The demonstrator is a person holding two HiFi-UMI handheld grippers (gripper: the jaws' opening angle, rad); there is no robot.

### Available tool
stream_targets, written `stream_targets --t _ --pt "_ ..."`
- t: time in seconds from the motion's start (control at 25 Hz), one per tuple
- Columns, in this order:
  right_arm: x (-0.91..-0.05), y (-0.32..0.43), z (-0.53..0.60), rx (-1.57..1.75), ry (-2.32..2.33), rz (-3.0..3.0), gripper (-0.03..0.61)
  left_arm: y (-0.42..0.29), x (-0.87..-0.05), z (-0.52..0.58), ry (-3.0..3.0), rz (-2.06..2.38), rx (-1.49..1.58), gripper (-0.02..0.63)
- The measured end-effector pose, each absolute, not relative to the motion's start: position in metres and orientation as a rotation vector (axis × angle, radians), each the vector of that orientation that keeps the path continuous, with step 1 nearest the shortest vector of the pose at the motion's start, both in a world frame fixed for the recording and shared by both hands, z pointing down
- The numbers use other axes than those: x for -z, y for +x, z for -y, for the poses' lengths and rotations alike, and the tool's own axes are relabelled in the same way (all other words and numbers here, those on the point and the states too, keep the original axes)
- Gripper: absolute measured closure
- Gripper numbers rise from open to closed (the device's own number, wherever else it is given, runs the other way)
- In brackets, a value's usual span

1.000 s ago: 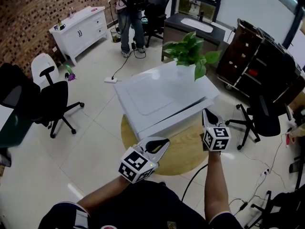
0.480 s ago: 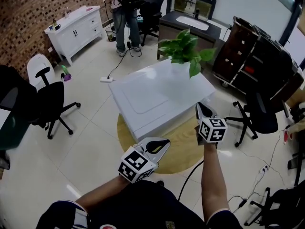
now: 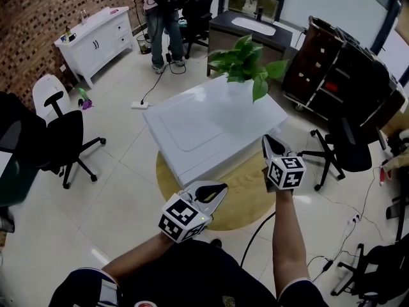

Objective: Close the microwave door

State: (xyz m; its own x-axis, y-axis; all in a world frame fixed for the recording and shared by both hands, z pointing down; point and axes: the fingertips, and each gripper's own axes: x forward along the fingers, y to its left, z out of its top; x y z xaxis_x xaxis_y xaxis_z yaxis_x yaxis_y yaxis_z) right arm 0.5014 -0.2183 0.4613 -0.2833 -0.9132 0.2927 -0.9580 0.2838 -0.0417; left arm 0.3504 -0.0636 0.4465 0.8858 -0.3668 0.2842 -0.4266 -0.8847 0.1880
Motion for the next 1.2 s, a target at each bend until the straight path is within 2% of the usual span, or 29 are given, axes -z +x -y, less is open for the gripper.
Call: stream_targets --t 0.52,1.2 --pt "-0.414 0.491 0.154 -0.213 1.834 2.387 0.578 0.383 -0.436 0.050 2.874 0.406 -0.332 0.601" --pt "-0.397 0.507 0.039 -0.221 2.137 2.239 0.578 0.451 -0.417 0.052 2.957 0.157 -0.262 0.601"
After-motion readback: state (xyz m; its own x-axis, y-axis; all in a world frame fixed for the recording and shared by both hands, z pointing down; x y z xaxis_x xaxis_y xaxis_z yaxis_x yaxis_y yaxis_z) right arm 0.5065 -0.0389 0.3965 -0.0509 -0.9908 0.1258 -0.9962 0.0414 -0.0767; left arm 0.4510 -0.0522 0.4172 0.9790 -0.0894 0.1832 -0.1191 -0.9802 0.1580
